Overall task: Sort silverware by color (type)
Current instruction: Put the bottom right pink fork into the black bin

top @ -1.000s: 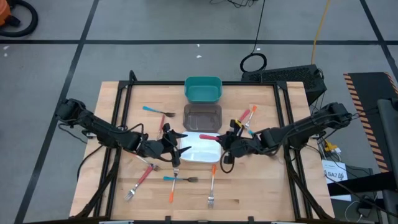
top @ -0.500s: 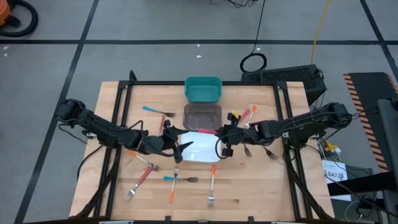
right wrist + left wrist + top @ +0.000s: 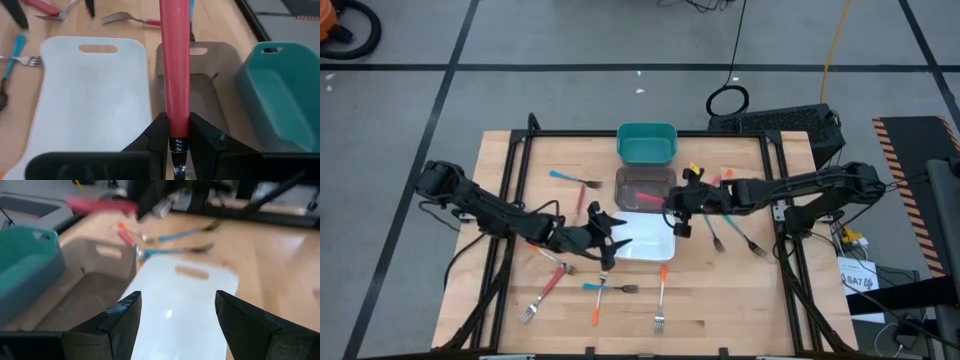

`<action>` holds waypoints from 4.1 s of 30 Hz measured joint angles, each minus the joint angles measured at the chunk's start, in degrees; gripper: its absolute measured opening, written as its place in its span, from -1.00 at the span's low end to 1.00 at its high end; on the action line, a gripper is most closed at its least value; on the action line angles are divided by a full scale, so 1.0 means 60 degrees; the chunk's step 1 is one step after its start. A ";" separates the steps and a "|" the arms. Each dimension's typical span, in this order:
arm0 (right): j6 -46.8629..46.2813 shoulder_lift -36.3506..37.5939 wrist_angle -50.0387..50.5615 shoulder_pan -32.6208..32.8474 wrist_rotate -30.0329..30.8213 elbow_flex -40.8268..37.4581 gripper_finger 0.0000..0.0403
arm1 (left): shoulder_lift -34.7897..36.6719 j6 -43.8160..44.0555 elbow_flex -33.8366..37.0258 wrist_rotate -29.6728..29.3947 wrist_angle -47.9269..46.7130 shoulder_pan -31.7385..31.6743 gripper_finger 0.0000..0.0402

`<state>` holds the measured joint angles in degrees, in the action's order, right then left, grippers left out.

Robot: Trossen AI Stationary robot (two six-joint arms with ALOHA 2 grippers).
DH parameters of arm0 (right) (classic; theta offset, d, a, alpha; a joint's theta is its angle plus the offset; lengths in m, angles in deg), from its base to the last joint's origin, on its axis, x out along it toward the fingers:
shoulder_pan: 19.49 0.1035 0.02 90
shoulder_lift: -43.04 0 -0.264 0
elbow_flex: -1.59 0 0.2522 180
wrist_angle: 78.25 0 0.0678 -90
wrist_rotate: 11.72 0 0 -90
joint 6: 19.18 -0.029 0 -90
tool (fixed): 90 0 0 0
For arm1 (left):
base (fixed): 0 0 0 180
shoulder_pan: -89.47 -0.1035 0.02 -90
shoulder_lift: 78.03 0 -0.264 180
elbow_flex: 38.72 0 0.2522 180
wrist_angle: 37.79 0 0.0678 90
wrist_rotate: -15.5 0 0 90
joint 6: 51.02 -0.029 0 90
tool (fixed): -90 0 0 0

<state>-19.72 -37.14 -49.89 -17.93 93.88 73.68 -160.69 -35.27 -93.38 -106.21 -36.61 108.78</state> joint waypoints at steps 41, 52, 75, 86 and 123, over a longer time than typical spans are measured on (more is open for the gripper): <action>0.1560 0.0000 -0.0512 -0.1460 -0.1152 -0.0002 -0.76 | -0.0278 -0.1330 -0.0929 0.1409 -0.0306 -0.1395 0.26; 0.1450 0.0000 -0.0017 -0.1449 -0.1151 -0.0002 -0.76 | 0.0259 -0.2706 -0.0929 0.3114 -0.0664 -0.1384 0.26; 0.1903 -0.0134 -0.3470 -0.2902 -0.3400 0.0274 -0.76 | 0.5285 -0.2177 0.3661 0.2495 -0.0088 -0.2528 -0.39; 0.2041 -0.1747 -0.1341 -0.3267 -0.3907 0.2431 -0.76 | 0.5285 -0.2167 0.3661 0.2484 0.0023 -0.2535 -0.39; 0.2013 -0.4835 -0.0778 -0.3117 -0.3346 0.2519 -0.73 | 0.5280 -0.0430 0.3661 0.2473 0.0048 -0.2058 -0.39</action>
<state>-7.64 -66.15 -54.55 -36.63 73.81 88.80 -129.01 -37.85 -71.41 -91.37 -36.32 96.43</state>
